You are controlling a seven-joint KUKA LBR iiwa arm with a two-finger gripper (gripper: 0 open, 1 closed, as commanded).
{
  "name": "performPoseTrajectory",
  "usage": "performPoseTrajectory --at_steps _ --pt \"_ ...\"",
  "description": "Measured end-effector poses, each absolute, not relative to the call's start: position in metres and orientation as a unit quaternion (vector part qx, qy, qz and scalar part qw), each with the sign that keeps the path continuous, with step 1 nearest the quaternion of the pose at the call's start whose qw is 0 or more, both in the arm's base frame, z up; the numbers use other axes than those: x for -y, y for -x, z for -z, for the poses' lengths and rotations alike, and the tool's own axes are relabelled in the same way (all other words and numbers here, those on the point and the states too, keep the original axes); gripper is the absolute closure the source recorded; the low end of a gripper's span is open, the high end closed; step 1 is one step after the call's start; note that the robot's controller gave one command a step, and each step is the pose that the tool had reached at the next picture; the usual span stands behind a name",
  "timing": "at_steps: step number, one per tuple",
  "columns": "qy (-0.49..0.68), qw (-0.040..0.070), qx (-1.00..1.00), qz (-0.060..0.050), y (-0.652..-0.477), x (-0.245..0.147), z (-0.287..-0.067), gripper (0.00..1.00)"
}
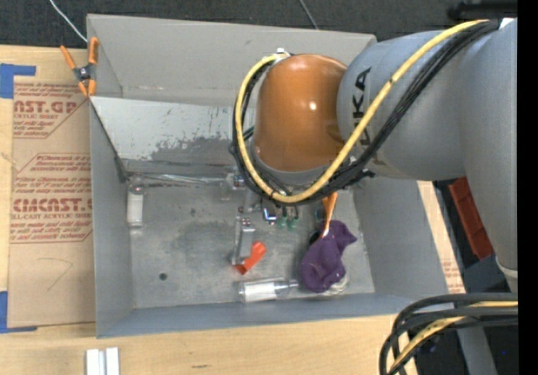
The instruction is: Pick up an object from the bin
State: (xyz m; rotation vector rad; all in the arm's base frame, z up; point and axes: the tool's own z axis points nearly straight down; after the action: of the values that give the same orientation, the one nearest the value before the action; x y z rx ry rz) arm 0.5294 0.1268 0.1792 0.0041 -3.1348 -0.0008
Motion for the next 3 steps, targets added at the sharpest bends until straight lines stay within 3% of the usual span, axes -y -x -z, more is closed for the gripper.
performPoseTrajectory --at_steps 2,3 --pt "-0.003 0.0 1.0 0.001 -0.53 -0.125 -0.184 0.0" --pt "-0.056 0.0 0.998 0.0 -0.528 -0.134 -0.283 0.0"
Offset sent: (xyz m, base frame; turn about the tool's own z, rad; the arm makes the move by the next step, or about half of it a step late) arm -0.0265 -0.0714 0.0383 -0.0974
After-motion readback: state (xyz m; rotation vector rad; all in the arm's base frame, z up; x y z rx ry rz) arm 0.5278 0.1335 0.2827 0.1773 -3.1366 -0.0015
